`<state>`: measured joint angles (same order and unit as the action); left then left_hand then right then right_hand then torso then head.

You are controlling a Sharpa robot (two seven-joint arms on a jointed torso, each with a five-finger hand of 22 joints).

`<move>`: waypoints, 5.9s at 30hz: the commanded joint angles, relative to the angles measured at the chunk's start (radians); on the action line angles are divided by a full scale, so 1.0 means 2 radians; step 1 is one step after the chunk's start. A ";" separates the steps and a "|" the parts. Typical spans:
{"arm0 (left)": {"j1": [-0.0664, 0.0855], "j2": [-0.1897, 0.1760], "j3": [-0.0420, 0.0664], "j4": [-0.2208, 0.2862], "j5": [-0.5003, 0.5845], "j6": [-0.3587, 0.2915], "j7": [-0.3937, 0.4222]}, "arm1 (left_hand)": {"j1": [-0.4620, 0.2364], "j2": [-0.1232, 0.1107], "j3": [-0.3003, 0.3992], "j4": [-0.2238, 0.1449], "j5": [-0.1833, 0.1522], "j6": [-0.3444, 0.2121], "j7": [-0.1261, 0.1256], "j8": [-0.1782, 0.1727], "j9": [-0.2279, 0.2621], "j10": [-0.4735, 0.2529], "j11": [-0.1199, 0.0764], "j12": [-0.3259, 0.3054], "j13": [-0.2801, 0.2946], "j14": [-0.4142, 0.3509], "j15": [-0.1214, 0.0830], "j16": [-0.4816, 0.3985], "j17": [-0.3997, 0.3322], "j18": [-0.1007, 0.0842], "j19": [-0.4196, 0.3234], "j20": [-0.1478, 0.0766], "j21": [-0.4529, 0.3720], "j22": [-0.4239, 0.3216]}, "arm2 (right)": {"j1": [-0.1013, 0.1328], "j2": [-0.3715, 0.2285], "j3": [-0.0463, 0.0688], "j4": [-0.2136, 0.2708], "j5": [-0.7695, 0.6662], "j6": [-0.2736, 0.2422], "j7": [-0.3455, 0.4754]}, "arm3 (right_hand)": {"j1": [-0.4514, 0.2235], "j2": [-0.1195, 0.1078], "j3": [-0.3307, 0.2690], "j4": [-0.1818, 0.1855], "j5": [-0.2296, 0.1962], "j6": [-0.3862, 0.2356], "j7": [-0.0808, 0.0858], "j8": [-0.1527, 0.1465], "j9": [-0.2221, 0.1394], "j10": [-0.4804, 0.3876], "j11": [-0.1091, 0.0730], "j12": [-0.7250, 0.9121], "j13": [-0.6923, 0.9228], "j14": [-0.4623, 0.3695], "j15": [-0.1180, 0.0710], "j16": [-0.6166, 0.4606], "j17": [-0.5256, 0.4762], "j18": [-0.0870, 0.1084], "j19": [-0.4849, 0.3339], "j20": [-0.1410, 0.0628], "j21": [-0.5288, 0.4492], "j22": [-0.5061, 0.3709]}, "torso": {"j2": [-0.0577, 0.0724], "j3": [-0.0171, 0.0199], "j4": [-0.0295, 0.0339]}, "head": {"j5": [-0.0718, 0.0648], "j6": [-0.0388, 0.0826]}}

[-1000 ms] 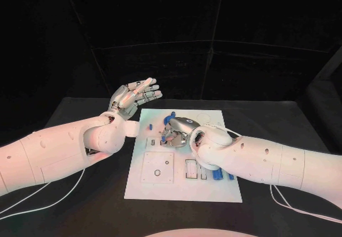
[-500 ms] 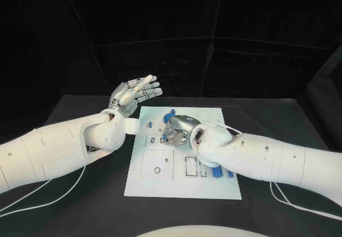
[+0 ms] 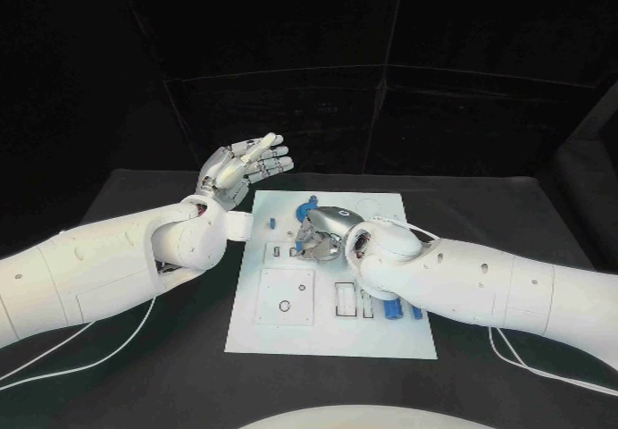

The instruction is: Assemble the parts on the task board

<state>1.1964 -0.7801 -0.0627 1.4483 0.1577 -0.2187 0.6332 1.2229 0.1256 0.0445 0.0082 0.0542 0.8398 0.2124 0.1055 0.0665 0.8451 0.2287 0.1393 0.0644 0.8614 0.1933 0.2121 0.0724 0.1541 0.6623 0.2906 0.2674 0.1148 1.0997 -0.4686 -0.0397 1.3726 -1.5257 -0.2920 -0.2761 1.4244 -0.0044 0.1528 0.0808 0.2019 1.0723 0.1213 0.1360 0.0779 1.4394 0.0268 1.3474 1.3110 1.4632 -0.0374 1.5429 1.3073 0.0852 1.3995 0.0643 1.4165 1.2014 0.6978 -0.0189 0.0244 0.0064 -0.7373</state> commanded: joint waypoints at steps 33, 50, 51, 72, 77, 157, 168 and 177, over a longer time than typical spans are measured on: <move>0.001 -0.001 0.000 0.000 0.001 0.007 0.004 | -0.002 0.004 -0.001 -0.001 0.001 0.003 0.034 -0.003 0.000 0.003 0.001 -0.003 0.000 0.004 -0.001 -0.002 -0.001 0.008 0.004 -0.001 0.001 -0.001 | -0.006 -0.006 -0.003 0.008 -0.019 0.020 -0.031 | -0.025 -0.022 -0.002 0.001 -0.004 -0.031 0.011 -0.027 -0.007 -0.016 0.013 -0.022 0.013 0.046 0.007 -0.003 0.095 -0.007 0.002 0.008 0.001 -0.002 | 0.000 -0.0001 0.0003 | 0.001 0.001; 0.001 -0.001 0.000 -0.001 0.001 0.007 0.003 | -0.002 0.004 -0.001 -0.001 0.001 0.003 0.034 -0.003 0.000 0.003 0.001 -0.003 0.000 0.004 -0.001 -0.002 -0.001 0.008 0.004 -0.001 0.001 -0.001 | -0.006 -0.003 -0.003 0.008 -0.021 0.012 -0.031 | -0.028 -0.026 -0.002 0.000 -0.007 -0.042 0.014 -0.032 -0.006 -0.020 0.016 -0.028 0.008 0.046 0.010 -0.003 0.094 -0.006 0.001 0.012 0.000 -0.003 | 0.000 -0.0002 -0.0003 | 0.002 0.001; 0.001 -0.001 0.000 -0.001 0.001 0.007 0.003 | -0.002 0.004 -0.001 -0.001 0.001 0.003 0.034 -0.003 0.000 0.003 0.001 -0.003 0.000 0.004 -0.001 -0.002 -0.001 0.008 0.004 -0.001 0.001 -0.001 | -0.006 -0.003 -0.003 0.008 -0.021 0.011 -0.032 | -0.029 -0.027 -0.002 0.001 -0.009 -0.047 0.015 -0.034 -0.006 -0.022 0.018 -0.031 0.005 0.046 0.011 -0.003 0.094 -0.006 0.001 0.013 0.000 -0.003 | 0.000 -0.0002 -0.0003 | 0.002 0.000; 0.001 -0.004 0.000 -0.012 -0.022 0.017 0.000 | -0.007 0.007 0.004 -0.004 0.002 0.044 0.014 0.005 0.001 0.048 -0.017 0.002 0.000 0.063 -0.019 0.008 0.004 0.016 0.050 -0.010 0.021 -0.001 | -0.008 -0.047 -0.002 0.065 -0.018 -0.135 0.070 | -0.018 -0.070 -0.010 0.054 -0.017 -0.164 0.032 -0.027 -0.005 -0.049 0.032 -0.070 -0.032 0.043 0.025 -0.008 0.086 -0.005 -0.002 0.026 -0.002 -0.006 | -0.001 0.0007 -0.0017 | 0.005 0.000; 0.001 -0.008 0.000 -0.023 -0.057 0.017 -0.012 | -0.009 0.004 0.005 -0.004 0.002 0.070 0.003 0.009 0.002 0.090 -0.032 0.009 0.003 0.129 -0.039 0.027 0.014 0.016 0.097 -0.029 0.042 0.004 | 0.004 -0.085 -0.002 0.099 0.000 -0.146 0.109 | -0.013 -0.074 -0.016 0.064 -0.014 -0.164 0.030 -0.022 -0.005 -0.047 0.032 -0.065 -0.030 0.043 0.024 -0.008 0.085 -0.005 -0.002 0.026 -0.001 -0.006 | -0.001 0.0012 -0.0051 | 0.007 0.002; 0.056 0.132 -0.018 -0.121 -0.525 0.270 -0.647 | -0.034 0.004 -0.095 0.134 0.001 -0.011 -0.069 0.313 0.142 0.139 -0.115 0.462 0.332 0.346 -0.132 0.659 0.714 -0.041 0.408 -0.128 0.547 0.522 | 0.080 -0.180 0.008 0.072 0.228 -0.050 0.115 | 0.000 -0.047 -0.037 0.073 0.041 -0.131 0.026 0.011 -0.003 -0.045 0.027 -0.060 -0.030 0.038 0.020 -0.022 0.062 -0.002 -0.012 0.022 -0.013 -0.028 | -0.030 0.0168 -0.0146 | 0.022 -0.020; 0.056 0.142 -0.018 -0.137 -0.526 0.278 -0.650 | -0.033 0.005 -0.094 0.134 0.001 -0.011 -0.070 0.317 0.144 0.141 -0.115 0.467 0.336 0.346 -0.132 0.659 0.714 -0.041 0.408 -0.128 0.549 0.525 | 0.080 -0.176 0.008 0.069 0.228 -0.047 0.114 | 0.000 -0.047 -0.037 0.073 0.041 -0.131 0.026 0.011 -0.003 -0.045 0.027 -0.060 -0.030 0.038 0.020 -0.022 0.062 -0.002 -0.012 0.022 -0.013 -0.028 | -0.030 0.0168 -0.0143 | 0.022 -0.022; 0.056 0.148 -0.018 -0.146 -0.534 0.288 -0.651 | -0.031 0.006 -0.093 0.133 0.001 -0.011 -0.071 0.321 0.145 0.142 -0.116 0.469 0.339 0.346 -0.132 0.659 0.714 -0.042 0.408 -0.128 0.550 0.528 | 0.079 -0.172 0.008 0.065 0.228 -0.043 0.112 | -0.001 -0.047 -0.038 0.073 0.042 -0.130 0.026 0.012 -0.003 -0.046 0.027 -0.061 -0.031 0.037 0.020 -0.023 0.061 -0.001 -0.013 0.022 -0.014 -0.029 | -0.030 0.0172 -0.0141 | 0.022 -0.023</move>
<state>1.3068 -0.4858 -0.0983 1.1587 -0.8953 0.3362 -0.6590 1.1527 0.1367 -0.1417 0.2770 0.0583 0.8236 0.0749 0.7401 0.3563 1.1205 -0.0036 1.0726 0.7410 1.4651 -0.0641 1.5297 1.3076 0.0766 1.4653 0.0414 1.3643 1.1688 1.2565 -0.8130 -0.0240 1.5038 -1.0693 -0.3889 -0.0510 1.4249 -0.1062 0.0831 0.2249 0.2815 0.8073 0.1717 0.1538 0.0729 1.3470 0.0838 1.2226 1.2504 1.4651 0.0036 1.5033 1.3077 0.0851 1.3814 0.1107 1.3932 1.1445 0.6386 0.0148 -0.0043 0.0503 -0.7816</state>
